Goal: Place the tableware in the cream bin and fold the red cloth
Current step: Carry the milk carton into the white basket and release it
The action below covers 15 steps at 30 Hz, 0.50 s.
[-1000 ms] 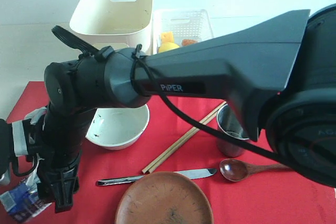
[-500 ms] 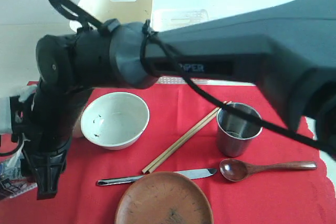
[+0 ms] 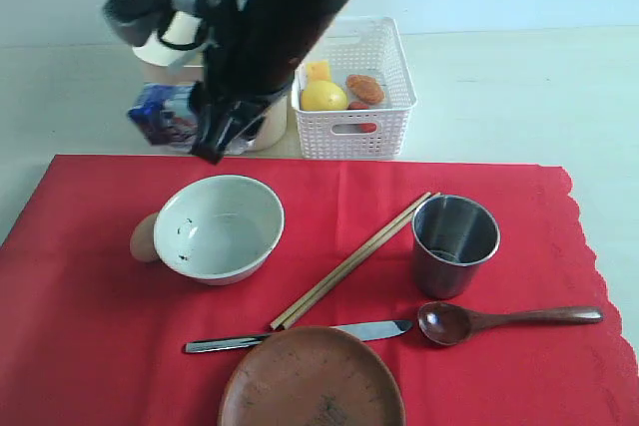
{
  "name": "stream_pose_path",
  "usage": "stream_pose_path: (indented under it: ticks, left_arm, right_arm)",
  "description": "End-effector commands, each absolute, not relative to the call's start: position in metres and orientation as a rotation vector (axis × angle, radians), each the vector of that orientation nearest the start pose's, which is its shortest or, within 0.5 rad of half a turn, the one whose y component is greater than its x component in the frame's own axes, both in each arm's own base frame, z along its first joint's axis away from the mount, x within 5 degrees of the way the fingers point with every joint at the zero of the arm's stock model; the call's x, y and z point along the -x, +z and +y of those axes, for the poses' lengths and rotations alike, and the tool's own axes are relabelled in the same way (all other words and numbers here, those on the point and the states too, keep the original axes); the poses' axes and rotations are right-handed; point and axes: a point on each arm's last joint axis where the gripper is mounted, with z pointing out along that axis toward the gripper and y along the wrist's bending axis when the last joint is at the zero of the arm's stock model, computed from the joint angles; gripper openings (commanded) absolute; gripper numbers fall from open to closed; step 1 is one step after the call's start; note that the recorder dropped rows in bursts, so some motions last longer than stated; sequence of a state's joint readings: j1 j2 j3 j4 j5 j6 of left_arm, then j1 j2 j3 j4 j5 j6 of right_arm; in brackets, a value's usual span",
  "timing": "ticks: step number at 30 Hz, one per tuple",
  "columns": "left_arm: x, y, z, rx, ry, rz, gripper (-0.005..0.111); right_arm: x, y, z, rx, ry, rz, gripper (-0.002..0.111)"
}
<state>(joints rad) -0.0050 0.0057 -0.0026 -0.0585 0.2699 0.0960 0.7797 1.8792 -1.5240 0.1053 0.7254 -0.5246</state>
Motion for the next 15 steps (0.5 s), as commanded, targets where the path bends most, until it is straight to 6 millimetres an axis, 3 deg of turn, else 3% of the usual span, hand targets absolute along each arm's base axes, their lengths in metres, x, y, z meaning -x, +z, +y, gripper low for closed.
stream_pose_path:
  ticks: [1,8,15]
  left_arm:
    - [-0.055,0.189,-0.002,-0.058,0.012,1.747,0.0]
    - [-0.055,0.189,-0.002,-0.058,0.012,1.747,0.0]
    - [-0.055,0.189,-0.002,-0.058,0.012,1.747,0.0]
  right_arm:
    - [-0.33,0.257,0.251,1.188,0.187,2.138,0.0]
    - [-0.361,0.244,0.204,0.871,0.187,2.205,0.0]
    - [-0.38,0.238,0.178,0.665,0.191,2.208,0.0]
